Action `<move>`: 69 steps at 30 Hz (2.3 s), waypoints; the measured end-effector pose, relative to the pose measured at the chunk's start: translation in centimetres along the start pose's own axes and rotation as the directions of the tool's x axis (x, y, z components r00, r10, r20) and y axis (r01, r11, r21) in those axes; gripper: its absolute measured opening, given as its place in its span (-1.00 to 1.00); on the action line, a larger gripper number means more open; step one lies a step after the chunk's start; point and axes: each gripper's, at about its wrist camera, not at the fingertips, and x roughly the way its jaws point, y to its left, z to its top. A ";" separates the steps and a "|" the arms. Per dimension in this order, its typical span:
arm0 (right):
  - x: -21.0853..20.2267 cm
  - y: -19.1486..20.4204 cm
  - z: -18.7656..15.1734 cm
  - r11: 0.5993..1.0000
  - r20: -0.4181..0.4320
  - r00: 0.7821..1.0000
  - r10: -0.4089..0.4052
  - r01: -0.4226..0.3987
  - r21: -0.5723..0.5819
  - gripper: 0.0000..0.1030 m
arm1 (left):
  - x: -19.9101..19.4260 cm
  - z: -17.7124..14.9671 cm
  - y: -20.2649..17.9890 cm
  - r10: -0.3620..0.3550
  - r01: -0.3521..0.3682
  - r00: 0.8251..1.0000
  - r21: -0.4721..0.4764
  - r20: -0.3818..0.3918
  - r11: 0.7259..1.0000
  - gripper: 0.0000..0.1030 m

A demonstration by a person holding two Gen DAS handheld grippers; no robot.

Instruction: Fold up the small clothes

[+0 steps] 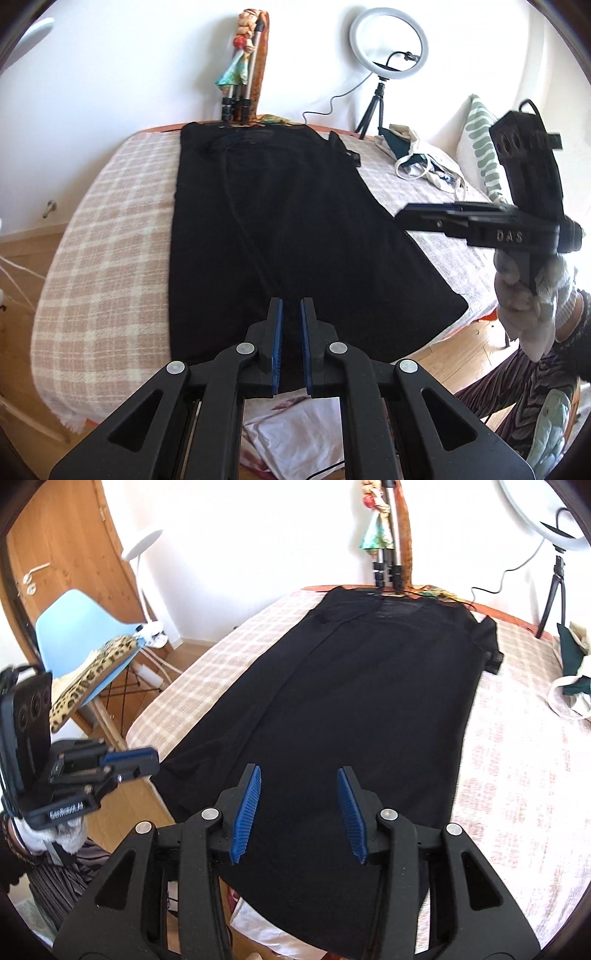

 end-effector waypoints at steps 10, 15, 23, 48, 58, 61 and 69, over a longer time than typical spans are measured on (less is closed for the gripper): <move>-1.7 -12.6 3.6 0.981 0.007 0.999 -0.050 0.048 0.189 0.10 | 4.8 -0.2 -9.4 -0.108 0.124 0.990 0.186 -0.091 0.975 -0.64; 0.8 -18.2 4.7 0.951 -0.019 0.997 -0.075 0.077 0.300 0.16 | 5.9 -0.3 -13.8 -0.152 0.175 0.982 0.247 -0.108 0.953 0.32; 4.6 -24.3 6.9 0.899 -0.037 0.998 -0.049 0.061 0.434 0.16 | 7.9 -0.9 -17.1 -0.118 0.152 0.986 0.332 -0.119 0.931 0.28; 11.7 -26.9 11.9 0.838 0.005 1.000 -0.029 0.021 0.545 0.10 | 9.9 -1.3 -17.9 -0.073 0.102 0.993 0.357 -0.093 0.929 -0.77; 13.9 -25.2 13.6 0.857 -0.027 0.999 -0.033 0.042 0.514 -0.87 | 9.2 -0.5 -14.0 -0.148 0.151 0.988 0.073 -0.046 0.986 -0.93; 13.4 -24.8 14.8 0.839 0.022 1.000 -0.011 -0.003 0.544 -0.89 | 8.3 0.1 -12.6 -0.171 0.171 0.985 0.005 -0.003 0.985 -0.93; 13.9 -21.5 17.8 0.865 0.033 0.999 -0.019 0.000 0.502 -0.92 | 6.3 0.3 -8.5 -0.128 0.136 0.989 -0.119 0.068 0.984 -0.94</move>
